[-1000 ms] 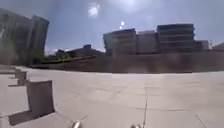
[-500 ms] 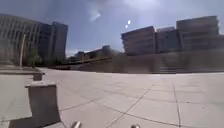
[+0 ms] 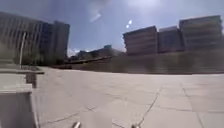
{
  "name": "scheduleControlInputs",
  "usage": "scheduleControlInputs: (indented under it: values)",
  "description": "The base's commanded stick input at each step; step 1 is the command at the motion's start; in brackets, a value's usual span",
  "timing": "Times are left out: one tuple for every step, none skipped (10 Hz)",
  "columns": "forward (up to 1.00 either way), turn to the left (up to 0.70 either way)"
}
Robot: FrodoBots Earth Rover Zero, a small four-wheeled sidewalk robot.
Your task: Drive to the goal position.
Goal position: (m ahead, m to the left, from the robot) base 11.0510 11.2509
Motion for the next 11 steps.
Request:
scheduleControlInputs:
  values:
    - [0.85,0.14]
    - [0.85,0.34]
    - [0.85,0.34]
    - [0.85,0.34]
    - [0.85,0.34]
    - [0.85,0.34]
    - [0.85,0.34]
    - [0.85,0.34]
    - [0.85,0.34]
    - [0.85,0.17]
    - [0.85,0.00]
